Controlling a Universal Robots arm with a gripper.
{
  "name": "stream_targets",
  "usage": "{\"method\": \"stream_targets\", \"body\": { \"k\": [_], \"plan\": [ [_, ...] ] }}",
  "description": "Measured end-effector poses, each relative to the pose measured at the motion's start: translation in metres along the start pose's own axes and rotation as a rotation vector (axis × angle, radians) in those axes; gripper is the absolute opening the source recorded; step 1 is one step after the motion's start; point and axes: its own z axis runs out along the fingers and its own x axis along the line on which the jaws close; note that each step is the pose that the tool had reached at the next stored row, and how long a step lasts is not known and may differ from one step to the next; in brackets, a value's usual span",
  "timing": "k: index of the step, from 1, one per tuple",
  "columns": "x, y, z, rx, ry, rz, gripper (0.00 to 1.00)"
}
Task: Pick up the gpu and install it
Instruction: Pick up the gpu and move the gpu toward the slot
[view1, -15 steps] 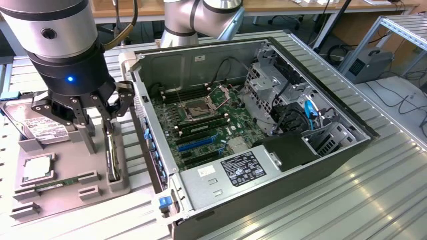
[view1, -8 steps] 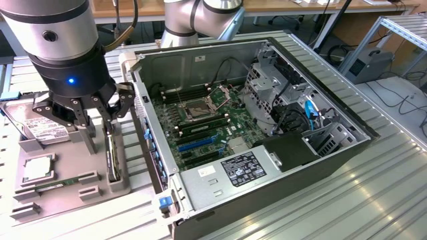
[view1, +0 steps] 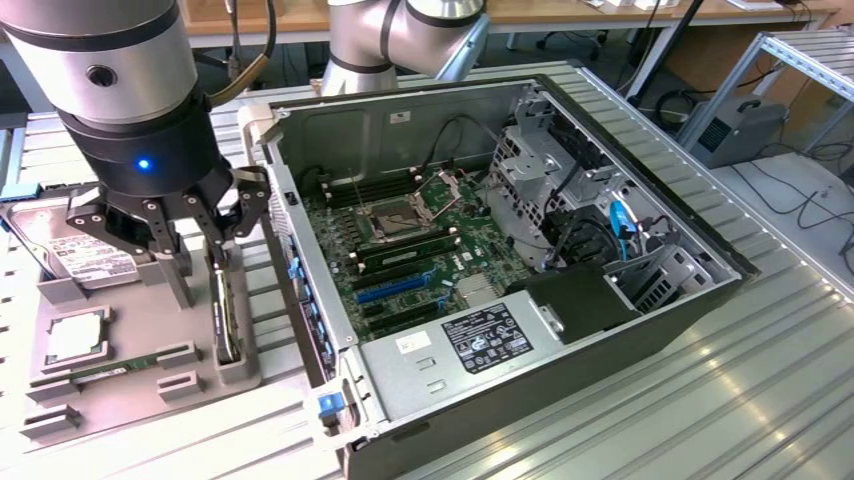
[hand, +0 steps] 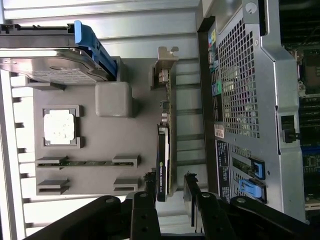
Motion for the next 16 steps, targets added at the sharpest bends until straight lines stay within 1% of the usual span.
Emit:
{"method": "stream_targets", "body": {
  "k": [16],
  "plan": [
    [0.0001,-0.0002,0.0037,0.0001,0.0001,0.000,0.36]
  ]
}}
